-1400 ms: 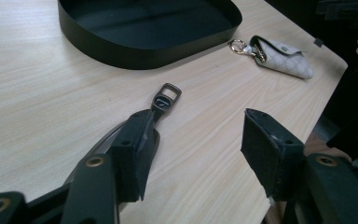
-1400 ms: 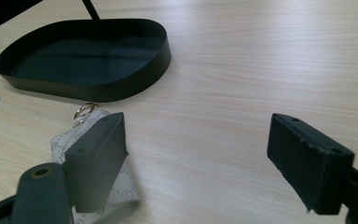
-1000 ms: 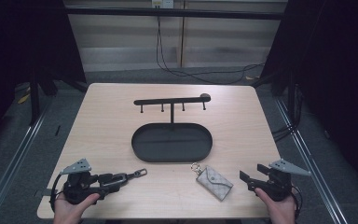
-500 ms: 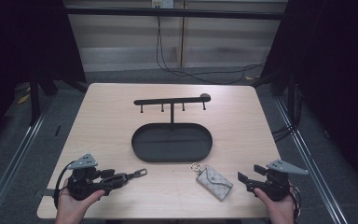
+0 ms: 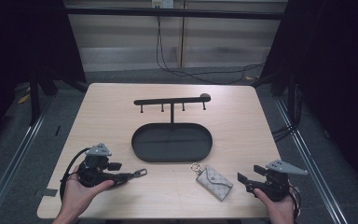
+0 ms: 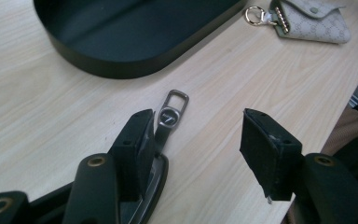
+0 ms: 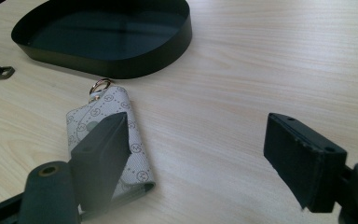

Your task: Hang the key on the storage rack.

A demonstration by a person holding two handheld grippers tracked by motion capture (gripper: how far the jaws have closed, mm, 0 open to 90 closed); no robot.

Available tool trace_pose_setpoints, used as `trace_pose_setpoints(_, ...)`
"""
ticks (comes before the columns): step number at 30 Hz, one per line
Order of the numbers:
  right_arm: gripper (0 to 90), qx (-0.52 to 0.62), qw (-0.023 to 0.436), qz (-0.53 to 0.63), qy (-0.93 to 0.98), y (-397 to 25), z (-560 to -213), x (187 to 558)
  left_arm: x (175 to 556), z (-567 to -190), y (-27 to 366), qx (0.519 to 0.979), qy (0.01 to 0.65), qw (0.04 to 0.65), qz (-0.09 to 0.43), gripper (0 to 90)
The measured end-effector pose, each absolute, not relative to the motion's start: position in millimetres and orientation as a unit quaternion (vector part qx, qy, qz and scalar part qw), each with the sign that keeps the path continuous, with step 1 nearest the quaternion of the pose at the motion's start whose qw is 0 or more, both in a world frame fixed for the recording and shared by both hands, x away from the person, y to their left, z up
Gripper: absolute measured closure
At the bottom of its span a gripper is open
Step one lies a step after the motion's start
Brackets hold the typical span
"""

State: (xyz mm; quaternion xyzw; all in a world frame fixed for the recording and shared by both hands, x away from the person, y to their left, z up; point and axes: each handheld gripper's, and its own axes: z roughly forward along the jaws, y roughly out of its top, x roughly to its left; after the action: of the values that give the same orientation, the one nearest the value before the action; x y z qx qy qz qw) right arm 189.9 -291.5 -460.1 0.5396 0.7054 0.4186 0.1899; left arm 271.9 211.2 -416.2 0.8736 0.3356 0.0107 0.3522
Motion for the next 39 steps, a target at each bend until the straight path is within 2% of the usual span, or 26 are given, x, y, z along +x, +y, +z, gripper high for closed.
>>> trace_pose_setpoints(6,22.3,0.537,0.192,0.421,0.706,-291,-460,190,279,-415,199,0.896,0.312,0.316,-0.001,45.1)
trace_pose_setpoints(9,21.4,0.538,0.188,0.42,0.707,-291,-460,190,282,-415,192,0.905,0.306,0.295,-0.006,38.7)
trace_pose_setpoints(17,21.1,0.535,0.185,0.417,0.711,-290,-461,191,289,-418,178,0.917,0.296,0.267,-0.015,40.0)
trace_pose_setpoints(19,21.1,0.528,0.179,0.417,0.718,-289,-462,191,294,-421,172,0.924,0.287,0.253,-0.022,45.9)
trace_pose_setpoints(22,21.0,0.521,0.178,0.414,0.725,-286,-462,192,297,-422,168,0.927,0.286,0.243,-0.024,46.6)
trace_pose_setpoints(25,21.0,0.52,0.175,0.412,0.728,-285,-463,192,301,-424,163,0.933,0.278,0.224,-0.033,43.2)
trace_pose_setpoints(29,21.0,0.52,0.172,0.41,0.729,-285,-463,193,303,-422,160,0.939,0.275,0.204,-0.018,41.9)
trace_pose_setpoints(33,20.9,0.52,0.171,0.412,0.729,-286,-463,193,307,-425,157,0.944,0.268,0.189,-0.021,45.6)
trace_pose_setpoints(35,20.5,0.52,0.171,0.413,0.727,-286,-463,192,310,-428,155,0.947,0.268,0.175,-0.011,52.3)
trace_pose_setpoints(39,19.5,0.519,0.172,0.413,0.728,-286,-463,193,317,-433,151,0.951,0.267,0.156,-0.01,53.8)
